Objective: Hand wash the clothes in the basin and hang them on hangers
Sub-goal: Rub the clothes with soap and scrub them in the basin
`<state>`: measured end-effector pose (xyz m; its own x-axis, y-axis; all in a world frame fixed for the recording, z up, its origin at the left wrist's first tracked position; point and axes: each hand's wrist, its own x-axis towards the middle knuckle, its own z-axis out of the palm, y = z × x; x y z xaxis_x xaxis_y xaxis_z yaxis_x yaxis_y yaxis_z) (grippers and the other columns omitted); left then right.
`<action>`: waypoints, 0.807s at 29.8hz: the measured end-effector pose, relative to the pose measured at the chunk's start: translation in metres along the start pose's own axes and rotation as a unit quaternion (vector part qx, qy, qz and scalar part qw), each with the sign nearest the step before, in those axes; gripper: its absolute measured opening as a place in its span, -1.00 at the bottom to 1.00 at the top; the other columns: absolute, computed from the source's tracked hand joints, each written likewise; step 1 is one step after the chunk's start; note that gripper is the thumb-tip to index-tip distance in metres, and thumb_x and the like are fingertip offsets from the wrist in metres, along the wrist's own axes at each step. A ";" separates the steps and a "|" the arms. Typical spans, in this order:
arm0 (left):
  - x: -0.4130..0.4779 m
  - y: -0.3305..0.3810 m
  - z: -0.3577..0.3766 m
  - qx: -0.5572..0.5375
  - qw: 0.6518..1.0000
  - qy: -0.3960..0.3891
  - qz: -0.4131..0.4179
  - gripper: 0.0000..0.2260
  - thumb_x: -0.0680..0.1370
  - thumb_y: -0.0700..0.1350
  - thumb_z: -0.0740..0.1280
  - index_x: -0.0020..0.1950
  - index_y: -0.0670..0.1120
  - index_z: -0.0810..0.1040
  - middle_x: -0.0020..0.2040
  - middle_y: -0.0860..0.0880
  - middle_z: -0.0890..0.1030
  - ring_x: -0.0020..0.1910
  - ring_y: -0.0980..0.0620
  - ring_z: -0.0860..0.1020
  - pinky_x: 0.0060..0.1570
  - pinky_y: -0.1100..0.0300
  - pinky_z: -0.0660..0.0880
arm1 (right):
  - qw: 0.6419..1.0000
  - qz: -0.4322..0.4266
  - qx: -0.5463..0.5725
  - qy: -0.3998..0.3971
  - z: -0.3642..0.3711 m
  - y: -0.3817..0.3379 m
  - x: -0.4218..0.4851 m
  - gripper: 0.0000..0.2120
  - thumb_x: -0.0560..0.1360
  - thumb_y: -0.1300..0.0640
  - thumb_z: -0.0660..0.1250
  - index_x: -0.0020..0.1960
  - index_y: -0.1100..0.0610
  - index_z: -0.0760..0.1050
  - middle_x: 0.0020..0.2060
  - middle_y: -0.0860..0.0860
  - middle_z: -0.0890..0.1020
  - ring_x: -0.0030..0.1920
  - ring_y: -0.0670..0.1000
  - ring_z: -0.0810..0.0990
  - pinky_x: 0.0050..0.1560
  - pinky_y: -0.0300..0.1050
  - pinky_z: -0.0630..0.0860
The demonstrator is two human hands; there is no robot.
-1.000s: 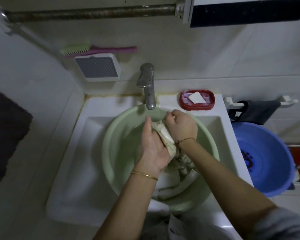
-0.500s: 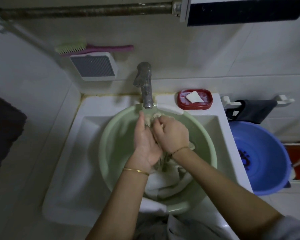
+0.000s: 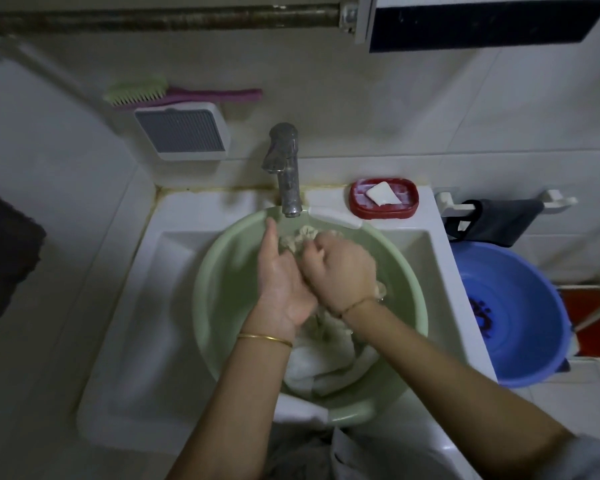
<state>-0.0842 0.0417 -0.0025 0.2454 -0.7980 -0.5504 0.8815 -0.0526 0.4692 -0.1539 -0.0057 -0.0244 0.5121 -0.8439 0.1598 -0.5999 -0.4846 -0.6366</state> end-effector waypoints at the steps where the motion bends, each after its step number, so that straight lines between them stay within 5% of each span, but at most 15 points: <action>1: 0.001 0.002 -0.001 0.009 1.000 0.010 0.003 -0.26 0.47 0.38 0.11 0.33 -0.21 0.47 0.24 -0.24 0.55 0.24 -0.18 0.52 0.30 -0.07 0.38 | 1.000 -0.027 0.005 -0.008 0.002 -0.003 -0.009 -0.65 0.49 -0.17 0.00 -0.35 0.02 0.26 -0.33 0.07 0.58 -0.26 0.15 0.56 -0.31 -0.12 0.34; 5: -0.002 -0.006 0.005 0.009 1.000 -0.013 0.014 -0.31 0.50 0.35 0.09 0.36 -0.16 0.46 0.28 -0.23 0.52 0.28 -0.18 0.49 0.37 -0.09 0.31 | 0.994 0.109 0.021 0.007 -0.007 0.011 0.029 -0.69 0.56 -0.07 0.09 -0.29 0.02 0.36 -0.26 0.12 0.61 -0.18 0.19 0.58 -0.23 -0.09 0.44; 10: -0.001 0.003 0.002 0.024 1.000 0.008 0.017 -0.31 0.47 0.36 0.13 0.30 -0.18 0.50 0.21 -0.21 0.57 0.23 -0.16 0.53 0.23 -0.02 0.44 | 1.000 -0.002 0.019 0.020 0.002 -0.006 -0.009 -0.63 0.49 -0.17 -0.01 -0.38 0.03 0.24 -0.34 0.06 0.57 -0.26 0.16 0.55 -0.30 -0.09 0.36; 15: -0.008 -0.004 0.010 0.024 0.999 -0.044 0.017 -0.29 0.41 0.32 0.17 0.36 -0.17 0.46 0.28 -0.20 0.53 0.30 -0.16 0.48 0.38 -0.07 0.30 | 0.988 0.136 0.042 0.057 -0.013 0.007 0.032 -0.68 0.59 -0.05 0.09 -0.29 0.05 0.33 -0.31 0.10 0.55 -0.18 0.19 0.56 -0.26 -0.10 0.35; 20: -0.008 0.004 0.006 0.032 0.999 -0.004 0.028 -0.32 0.50 0.31 0.14 0.34 -0.22 0.46 0.28 -0.24 0.52 0.26 -0.16 0.51 0.32 -0.04 0.38 | 0.998 -0.027 0.027 0.048 -0.004 -0.009 -0.011 -0.65 0.52 -0.15 0.01 -0.35 0.01 0.21 -0.40 -0.04 0.43 -0.34 0.06 0.43 -0.32 -0.13 0.24; 24: -0.013 -0.001 0.012 0.039 0.998 -0.038 0.021 -0.35 0.53 0.31 0.09 0.36 -0.17 0.45 0.27 -0.20 0.54 0.28 -0.16 0.49 0.38 -0.07 0.31 | 0.987 0.132 0.051 0.073 -0.013 0.004 0.032 -0.62 0.61 -0.05 0.07 -0.36 0.02 0.22 -0.36 0.02 0.46 -0.23 0.17 0.53 -0.27 -0.11 0.27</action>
<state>-0.0928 0.0451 0.0127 0.2475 -0.8438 -0.4761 0.8366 -0.0617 0.5443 -0.1478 -0.0377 -0.0116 0.2475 -0.9655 0.0803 -0.6314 -0.2236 -0.7425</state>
